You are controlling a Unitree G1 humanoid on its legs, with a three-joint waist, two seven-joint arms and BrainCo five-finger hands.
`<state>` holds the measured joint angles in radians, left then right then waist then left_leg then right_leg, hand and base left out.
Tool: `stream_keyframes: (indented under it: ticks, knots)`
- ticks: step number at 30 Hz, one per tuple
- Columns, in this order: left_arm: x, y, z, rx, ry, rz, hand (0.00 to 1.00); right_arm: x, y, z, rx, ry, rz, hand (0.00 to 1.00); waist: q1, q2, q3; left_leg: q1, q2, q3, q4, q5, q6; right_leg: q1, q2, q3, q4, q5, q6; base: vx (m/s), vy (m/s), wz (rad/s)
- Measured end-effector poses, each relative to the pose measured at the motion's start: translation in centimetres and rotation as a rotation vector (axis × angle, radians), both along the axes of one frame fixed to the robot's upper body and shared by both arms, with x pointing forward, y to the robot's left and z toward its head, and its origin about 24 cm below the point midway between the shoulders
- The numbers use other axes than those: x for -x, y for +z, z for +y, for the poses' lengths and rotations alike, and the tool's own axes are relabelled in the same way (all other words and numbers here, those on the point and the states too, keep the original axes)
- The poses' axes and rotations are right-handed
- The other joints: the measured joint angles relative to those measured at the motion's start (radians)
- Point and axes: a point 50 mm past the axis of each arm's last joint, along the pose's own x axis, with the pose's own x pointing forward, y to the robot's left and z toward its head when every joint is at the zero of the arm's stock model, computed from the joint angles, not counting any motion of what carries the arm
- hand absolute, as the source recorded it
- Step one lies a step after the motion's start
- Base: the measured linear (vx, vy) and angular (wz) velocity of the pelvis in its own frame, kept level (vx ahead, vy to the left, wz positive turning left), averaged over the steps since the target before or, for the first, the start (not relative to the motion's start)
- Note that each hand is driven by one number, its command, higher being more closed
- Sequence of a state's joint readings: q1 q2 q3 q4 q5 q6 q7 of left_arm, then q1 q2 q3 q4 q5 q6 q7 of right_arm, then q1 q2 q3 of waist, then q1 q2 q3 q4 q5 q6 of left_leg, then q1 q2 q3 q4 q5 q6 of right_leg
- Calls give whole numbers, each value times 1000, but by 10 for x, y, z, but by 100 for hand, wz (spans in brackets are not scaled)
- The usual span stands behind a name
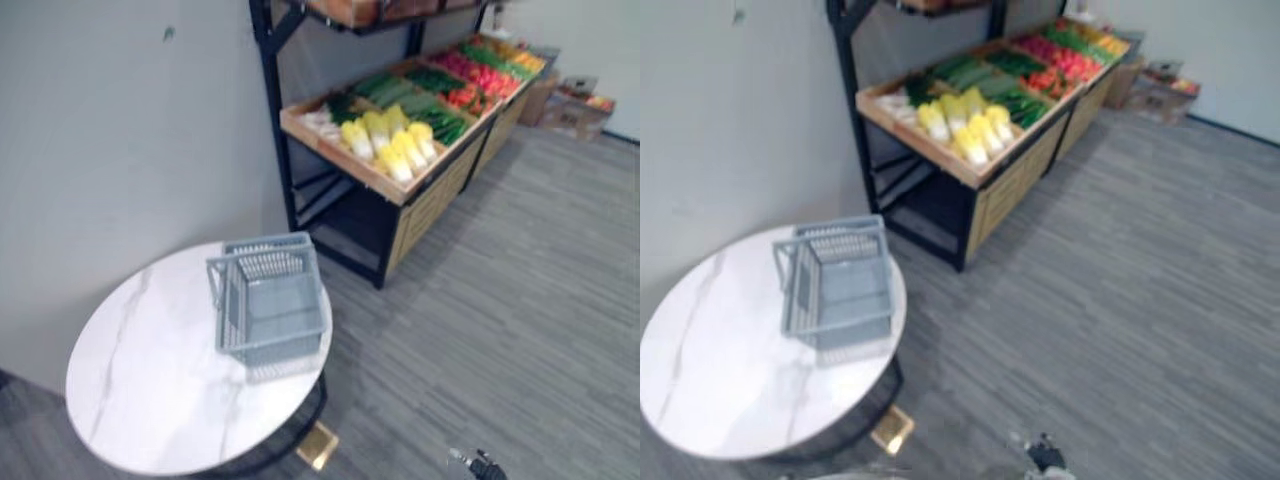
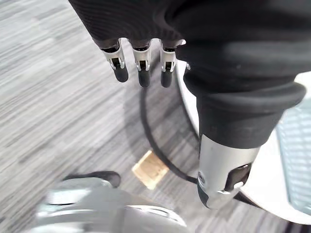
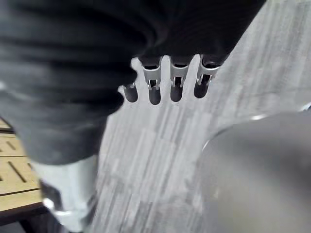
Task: Pick vegetable in the basket
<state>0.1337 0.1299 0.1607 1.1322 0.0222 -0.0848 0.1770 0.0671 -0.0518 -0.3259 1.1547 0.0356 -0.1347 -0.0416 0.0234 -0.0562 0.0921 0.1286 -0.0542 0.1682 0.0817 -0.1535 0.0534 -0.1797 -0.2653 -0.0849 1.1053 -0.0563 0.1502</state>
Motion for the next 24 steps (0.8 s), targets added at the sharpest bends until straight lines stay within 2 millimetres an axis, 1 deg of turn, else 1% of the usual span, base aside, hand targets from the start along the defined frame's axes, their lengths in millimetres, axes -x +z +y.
stream_keyframes:
  ticks: [1,2,3,5,6,7,8,9,10,11,12,13,14,15,16,17,18,19,20,21,22,23,24]
  knots:
    - [-12,2,-1,-3,-13,-27,0,3,0,-2,2,-23,5,0,-1,1,1,32,1,-24,-16,-5,-5,-34,8,-31,-45,-54,-31,338,16,66]
    - [-23,3,-3,-5,-18,-52,0,7,-1,-4,4,-39,14,0,-3,2,1,49,3,-51,-22,-16,-2,-64,13,-53,-117,-88,-49,300,-47,88]
    - [-38,6,-9,1,-24,-100,0,11,-1,-4,3,-47,24,0,-8,4,2,61,8,-90,-19,-36,-7,-92,16,-75,-249,-103,-58,370,-114,93]
    - [-52,9,-23,26,-23,-152,0,20,-3,-6,11,-54,53,0,-16,23,5,70,38,-140,19,-84,-16,-97,32,-84,-513,-101,-62,382,-200,82]
    - [-55,9,-32,44,-13,-172,0,23,-3,-8,22,-43,69,0,-16,40,5,70,67,-164,50,-124,-29,-97,54,-60,-688,-85,-55,401,-253,53]
    - [-56,9,-36,52,-4,-178,0,22,-3,-9,28,-29,73,0,-15,46,5,70,80,-176,65,-144,-38,-98,66,-38,-770,-66,-53,516,-345,48]
    - [-57,8,-43,69,15,-185,0,21,-3,-7,30,0,77,0,-16,47,5,71,104,-198,88,-185,-59,-96,84,14,-908,-28,-47,479,-351,48]
    - [-57,8,-45,81,43,-194,0,21,-3,-6,28,14,83,0,-15,38,6,85,119,-219,97,-226,-78,-97,92,68,-969,-8,-30,512,-388,52]
    - [-57,8,-44,84,58,-196,0,21,-3,-5,26,22,86,0,-14,45,5,96,134,-238,95,-245,-76,-101,96,69,-946,57,1,549,-416,76]
    - [-54,6,-52,110,86,-186,0,21,-2,-9,43,47,86,0,-18,63,-1,103,169,-270,94,-240,-91,-120,120,60,-847,73,20,555,-421,93]
    - [-53,5,-58,131,107,-185,0,18,-1,-12,56,61,83,0,-14,74,0,100,185,-290,109,-195,-98,-149,119,42,-730,1,-9,544,-419,100]
    - [-52,5,-58,134,125,-187,0,18,-1,-14,62,69,83,0,-14,76,2,100,193,-298,113,-171,-105,-150,113,22,-693,-17,-22,518,-413,94]
    - [-47,3,-56,136,164,-176,0,16,1,-17,76,88,82,0,-16,79,-3,84,212,-323,123,-119,-112,-145,102,-32,-639,-59,-49,499,-391,96]
    - [-41,1,-55,141,182,-155,0,14,1,-20,85,97,79,0,-18,93,-19,48,227,-346,154,-63,-113,-132,99,-75,-631,-71,-67,485,-368,101]
    - [-39,0,-54,145,195,-151,0,13,2,-21,86,98,76,0,-19,95,-19,28,229,-354,174,-26,-114,-115,95,-93,-639,-76,-75,458,-336,112]
    - [-36,0,-49,142,209,-143,0,13,2,-21,85,98,78,0,-21,91,-16,-5,233,-352,216,53,-134,-61,84,-129,-677,-81,-83,425,-288,124]
    - [-31,-2,-42,132,214,-121,0,16,0,-20,77,97,92,0,-21,82,-11,-27,243,-309,265,81,-170,14,76,-151,-735,-82,-86,406,-251,124]
    - [-26,-3,-39,126,218,-105,0,16,0,-20,73,98,93,0,-20,76,-9,-40,248,-277,289,70,-187,50,70,-161,-762,-83,-87,362,-202,124]
    - [-18,-4,-33,119,258,-94,0,15,1,-21,70,90,82,0,-26,67,-10,-73,254,-181,321,42,-219,118,58,-197,-811,-83,-87,268,-134,98]
    - [-17,-3,-30,116,273,-96,0,13,1,-22,71,86,76,0,-25,63,-11,-86,257,-127,324,27,-220,146,54,-212,-833,-83,-87,279,-122,109]
    - [-16,-3,-25,112,295,-102,0,5,4,-26,76,67,49,0,-23,58,-9,-108,257,-34,296,6,-217,186,46,-232,-865,-83,-87,219,-20,82]
    - [-14,-3,-23,108,313,-102,0,-9,9,-32,90,57,0,0,-24,58,-9,-129,253,32,222,5,-213,201,44,-250,-883,-83,-87,151,9,63]
    - [-13,-3,-22,107,321,-101,0,-16,12,-37,103,54,-25,0,-24,59,-8,-136,250,55,173,16,-206,202,44,-255,-887,-83,-87,100,80,39]
